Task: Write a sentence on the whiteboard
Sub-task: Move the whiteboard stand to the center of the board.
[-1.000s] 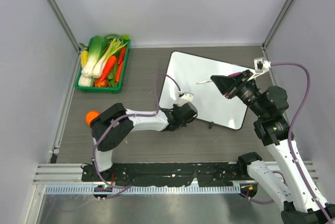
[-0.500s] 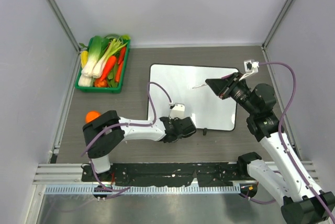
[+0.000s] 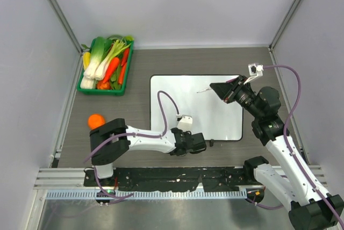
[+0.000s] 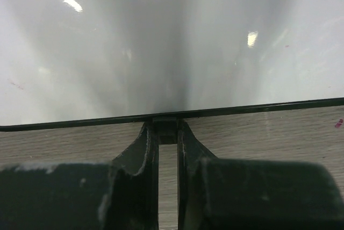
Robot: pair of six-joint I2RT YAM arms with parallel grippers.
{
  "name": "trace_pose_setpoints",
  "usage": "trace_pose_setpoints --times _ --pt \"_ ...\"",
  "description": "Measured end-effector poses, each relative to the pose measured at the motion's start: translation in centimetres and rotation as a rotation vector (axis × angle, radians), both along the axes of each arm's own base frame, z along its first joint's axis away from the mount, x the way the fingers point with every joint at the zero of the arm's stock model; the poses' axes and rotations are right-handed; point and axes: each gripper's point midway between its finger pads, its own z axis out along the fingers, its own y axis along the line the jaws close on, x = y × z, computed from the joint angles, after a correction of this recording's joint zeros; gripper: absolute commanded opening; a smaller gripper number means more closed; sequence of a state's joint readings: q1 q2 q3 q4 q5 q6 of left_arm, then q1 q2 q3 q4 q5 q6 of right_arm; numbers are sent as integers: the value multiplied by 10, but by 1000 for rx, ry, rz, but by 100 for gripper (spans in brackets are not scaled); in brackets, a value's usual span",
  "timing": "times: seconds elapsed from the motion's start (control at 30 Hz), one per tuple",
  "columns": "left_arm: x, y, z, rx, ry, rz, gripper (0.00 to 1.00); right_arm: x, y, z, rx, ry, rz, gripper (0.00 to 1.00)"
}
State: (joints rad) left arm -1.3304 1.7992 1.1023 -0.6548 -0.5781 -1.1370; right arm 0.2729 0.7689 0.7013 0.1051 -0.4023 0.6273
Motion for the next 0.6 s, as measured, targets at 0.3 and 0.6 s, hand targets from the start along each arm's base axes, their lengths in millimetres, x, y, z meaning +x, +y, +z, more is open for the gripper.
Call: trace_pose_setpoints --times 0.3,0.6 --pt "-2 -2 0 77 13 -22 17 0 0 -1 -3 1 3 1" --pt "-8 -6 0 80 17 -62 27 0 0 -1 -13 -7 3 1"
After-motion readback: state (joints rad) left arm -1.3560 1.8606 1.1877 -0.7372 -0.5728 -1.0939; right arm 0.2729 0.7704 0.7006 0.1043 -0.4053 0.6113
